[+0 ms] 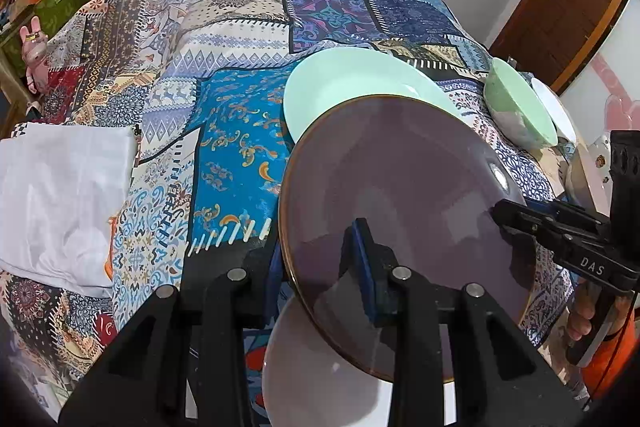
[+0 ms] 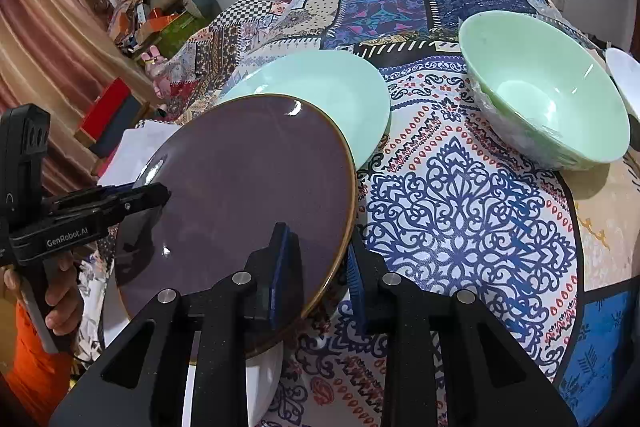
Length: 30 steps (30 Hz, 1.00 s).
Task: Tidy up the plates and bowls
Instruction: 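Close the left tool on the dark brown plate rim while the right tool grips it too, then carry the dark brown plate with both tools and lower it beside the pink bowl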
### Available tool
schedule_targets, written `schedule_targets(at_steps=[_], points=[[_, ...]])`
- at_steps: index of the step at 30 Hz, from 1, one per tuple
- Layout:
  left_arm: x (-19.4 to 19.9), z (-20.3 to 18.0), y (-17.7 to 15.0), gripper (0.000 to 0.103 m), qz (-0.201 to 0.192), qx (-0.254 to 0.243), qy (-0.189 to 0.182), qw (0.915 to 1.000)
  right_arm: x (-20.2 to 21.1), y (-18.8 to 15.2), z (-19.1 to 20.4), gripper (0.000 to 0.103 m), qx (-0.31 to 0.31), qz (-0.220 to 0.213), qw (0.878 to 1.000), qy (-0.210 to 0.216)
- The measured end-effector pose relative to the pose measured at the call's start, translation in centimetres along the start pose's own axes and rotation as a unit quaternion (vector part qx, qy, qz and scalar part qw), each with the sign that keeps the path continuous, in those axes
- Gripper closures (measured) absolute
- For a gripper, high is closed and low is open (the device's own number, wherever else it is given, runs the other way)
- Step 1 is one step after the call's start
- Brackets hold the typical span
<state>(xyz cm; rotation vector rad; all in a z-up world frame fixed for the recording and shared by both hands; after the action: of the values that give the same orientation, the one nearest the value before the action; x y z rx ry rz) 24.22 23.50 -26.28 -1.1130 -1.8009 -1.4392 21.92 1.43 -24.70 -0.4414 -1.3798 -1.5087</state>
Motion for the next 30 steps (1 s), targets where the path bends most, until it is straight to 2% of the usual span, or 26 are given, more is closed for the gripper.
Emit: schedule_targets(at_steps=[8, 16, 30], points=[[0.9, -1.0, -0.4, 0.07, -0.012, -0.004, 0.003, 0.9999, 1.0, -0.3, -0.4, 0.079, -0.005, -0.008, 1.0, 0.001], [2.2, -2.3, -0.7, 0.07, -0.017, -0.002, -0.012, 0.9998, 2.9, -0.1, -0.4, 0.079, -0.003, -0.023, 1.0, 0.0], [5.6, -6.8, -1.9, 0.07, -0.034, -0.012, -0.016, 0.9992, 7.2, -1.0, -1.1, 0.079, 0.004, -0.051, 0.999, -0.007]])
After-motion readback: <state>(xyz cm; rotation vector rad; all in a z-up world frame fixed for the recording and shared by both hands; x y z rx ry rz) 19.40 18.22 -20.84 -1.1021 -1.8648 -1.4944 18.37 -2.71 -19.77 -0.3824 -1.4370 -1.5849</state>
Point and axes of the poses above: each gripper's, at about its wrist camera, not at the fingertips, and x roughly against the way its jaws point, z to its left, y to its top, the point moved 1 cm from there along -x, roughly the way its jaws point, and after that the axes turned 4 degrees about -y, right-handed, at the moved point
